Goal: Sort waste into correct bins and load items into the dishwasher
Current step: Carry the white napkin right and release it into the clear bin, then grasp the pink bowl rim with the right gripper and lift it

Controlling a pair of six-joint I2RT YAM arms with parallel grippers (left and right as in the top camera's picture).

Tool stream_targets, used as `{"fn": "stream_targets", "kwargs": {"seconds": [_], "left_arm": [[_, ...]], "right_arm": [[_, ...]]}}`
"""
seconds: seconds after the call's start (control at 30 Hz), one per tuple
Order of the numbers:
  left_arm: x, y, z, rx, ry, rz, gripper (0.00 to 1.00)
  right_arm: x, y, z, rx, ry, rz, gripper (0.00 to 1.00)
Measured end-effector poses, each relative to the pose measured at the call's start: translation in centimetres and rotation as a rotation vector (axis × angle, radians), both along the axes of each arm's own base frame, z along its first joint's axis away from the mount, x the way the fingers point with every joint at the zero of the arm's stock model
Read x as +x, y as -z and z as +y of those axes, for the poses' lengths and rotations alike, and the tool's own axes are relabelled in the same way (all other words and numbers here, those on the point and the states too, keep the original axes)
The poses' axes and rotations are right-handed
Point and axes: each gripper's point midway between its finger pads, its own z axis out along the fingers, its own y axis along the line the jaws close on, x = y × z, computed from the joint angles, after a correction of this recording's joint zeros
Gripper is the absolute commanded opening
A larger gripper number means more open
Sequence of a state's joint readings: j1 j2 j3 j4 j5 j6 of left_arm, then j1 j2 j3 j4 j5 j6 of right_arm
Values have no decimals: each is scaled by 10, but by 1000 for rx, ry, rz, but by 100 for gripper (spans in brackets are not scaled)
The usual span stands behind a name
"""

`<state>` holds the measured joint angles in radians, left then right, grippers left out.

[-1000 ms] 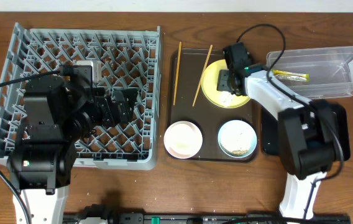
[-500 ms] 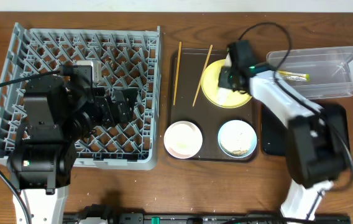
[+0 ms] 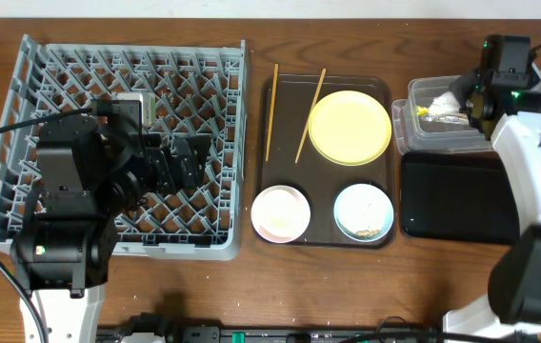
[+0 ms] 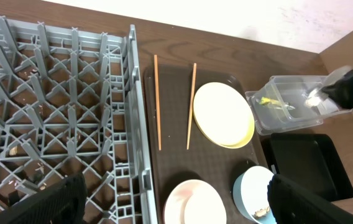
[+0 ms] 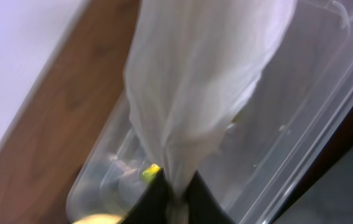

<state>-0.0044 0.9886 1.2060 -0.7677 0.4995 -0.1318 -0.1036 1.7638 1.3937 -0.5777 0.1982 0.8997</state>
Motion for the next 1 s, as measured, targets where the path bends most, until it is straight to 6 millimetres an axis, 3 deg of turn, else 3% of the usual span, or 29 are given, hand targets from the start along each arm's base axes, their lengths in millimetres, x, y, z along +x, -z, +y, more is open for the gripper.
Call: {"fn": "stream_targets", "kwargs": {"seconds": [0.07,0.2,0.33,0.43,0.53,0.63,0.77,1.0], "left_arm": [[0,0,0,0,0,0,94],[0,0,0,0,0,0,94],[0,0,0,0,0,0,94],[0,0,0,0,0,0,94],[0,0,0,0,0,0,94],[0,0,0,0,0,0,94],[0,0,0,0,0,0,94],[0,0,0,0,0,0,94]], "right_arm": [[2,19,-4,13,5,34,52],[0,35,5,21,-107,86,59],[-5,17,23,52,-239,70,60],[-13,-19,47,85,-385,1,59],[-34,-60,85,107,-596,-67,58],[-67,-80,132,131,-812,-66,52],[-114,-72,202,174,-1100,34,47],[-172,-41,295,115,-1481,132,47]]}}
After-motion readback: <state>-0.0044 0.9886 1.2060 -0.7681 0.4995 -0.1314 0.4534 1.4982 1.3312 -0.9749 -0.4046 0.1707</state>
